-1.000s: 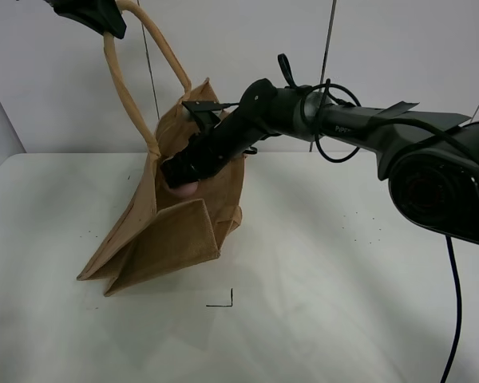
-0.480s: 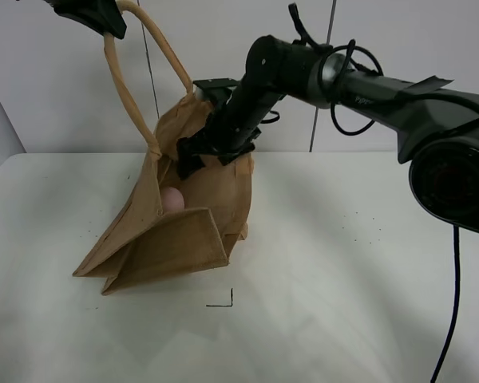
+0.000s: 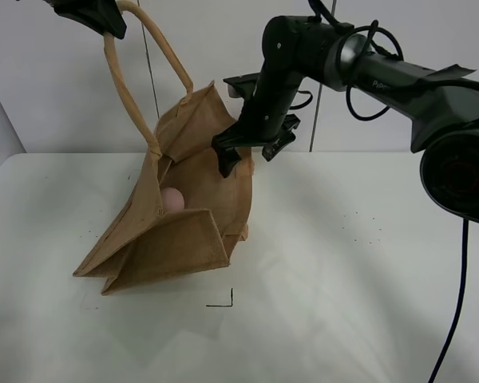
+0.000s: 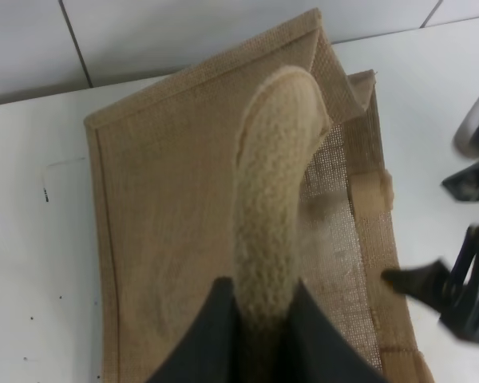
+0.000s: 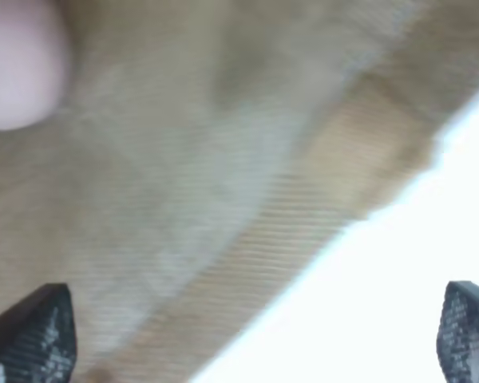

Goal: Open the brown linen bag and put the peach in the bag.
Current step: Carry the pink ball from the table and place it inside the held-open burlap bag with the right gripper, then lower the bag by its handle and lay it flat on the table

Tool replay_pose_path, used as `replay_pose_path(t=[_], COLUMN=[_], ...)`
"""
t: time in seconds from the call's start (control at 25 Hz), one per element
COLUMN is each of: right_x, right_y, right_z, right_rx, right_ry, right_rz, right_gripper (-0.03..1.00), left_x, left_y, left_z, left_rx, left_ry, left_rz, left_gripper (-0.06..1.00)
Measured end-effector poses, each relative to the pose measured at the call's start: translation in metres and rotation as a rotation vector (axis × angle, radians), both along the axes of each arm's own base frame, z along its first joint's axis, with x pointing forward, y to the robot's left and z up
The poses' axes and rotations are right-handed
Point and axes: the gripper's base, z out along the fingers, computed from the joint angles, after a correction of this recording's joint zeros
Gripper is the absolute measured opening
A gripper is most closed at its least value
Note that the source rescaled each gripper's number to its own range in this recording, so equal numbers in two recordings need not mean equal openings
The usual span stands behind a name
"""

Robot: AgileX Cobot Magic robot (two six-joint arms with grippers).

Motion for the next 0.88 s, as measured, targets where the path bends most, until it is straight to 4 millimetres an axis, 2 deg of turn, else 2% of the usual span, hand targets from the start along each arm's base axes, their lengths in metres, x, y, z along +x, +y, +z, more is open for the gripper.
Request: replay_pose_path(t=[0.16,0.4,0.56,0.72,0.88], right_x=[0.023,0.055,0.066,0.07,0.068], right_y=[-0.045,-0.135,-0.189,-0.234,-0.244], right_z=[0.0,0.0,0.0,0.0,-0.001], right_rx=[-0.006,-0.011,-0.021,-0.028,-0.038], right_ry=[-0.001,-0.01,-0.017,-0.016,0.006], right_rz=[-0.107,-0.302,-0.41,-0.499,-0.515], right_gripper=[1.0,1.0,1.0,1.0,1.0], left_x=[0.0,0.0,0.0,0.0,0.0], left_y=[0.0,0.0,0.0,0.0,0.0], left_z=[0.0,0.0,0.0,0.0,0.0], left_rx=[0.0,0.0,0.0,0.0,0.0], left_ry=[0.0,0.0,0.0,0.0,0.0], left_rz=[0.0,0.0,0.0,0.0,0.0], left_gripper=[0.0,0.0,0.0,0.0,0.0])
